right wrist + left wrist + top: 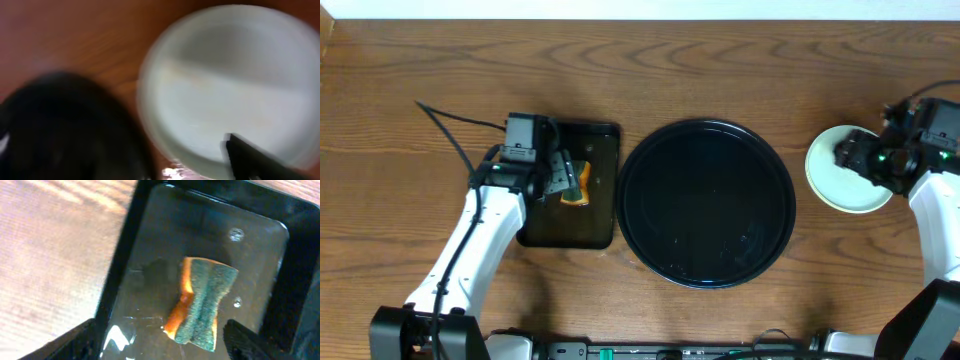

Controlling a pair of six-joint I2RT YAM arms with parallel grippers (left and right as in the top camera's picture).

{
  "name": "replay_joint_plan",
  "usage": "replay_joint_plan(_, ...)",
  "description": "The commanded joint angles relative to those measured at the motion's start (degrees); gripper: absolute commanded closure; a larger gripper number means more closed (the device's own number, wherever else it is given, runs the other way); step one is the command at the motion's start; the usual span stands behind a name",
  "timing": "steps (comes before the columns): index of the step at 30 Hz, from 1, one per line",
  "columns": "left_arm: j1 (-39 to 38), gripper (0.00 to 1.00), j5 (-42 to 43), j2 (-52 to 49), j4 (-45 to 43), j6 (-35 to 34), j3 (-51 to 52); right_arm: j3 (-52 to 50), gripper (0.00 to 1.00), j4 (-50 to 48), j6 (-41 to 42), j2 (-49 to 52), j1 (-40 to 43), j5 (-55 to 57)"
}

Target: Clean dirty plates on tray and stack at the side

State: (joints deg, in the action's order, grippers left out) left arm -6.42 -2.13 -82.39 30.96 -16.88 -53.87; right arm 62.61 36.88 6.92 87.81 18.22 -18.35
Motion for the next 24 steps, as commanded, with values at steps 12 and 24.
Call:
replay_joint_plan(12,0.6,0.16,4.6,1.7,21.7,0.3,-0.7,0.2,0.03,21.1,4.4,-1.1,-9.4,13.7)
replay_joint_plan(24,0.5,0.16,5.8,25.5,16.4,5.3,9.1,-15.1,0.01,9.0,2.7,-28.5,-15.2,14.5)
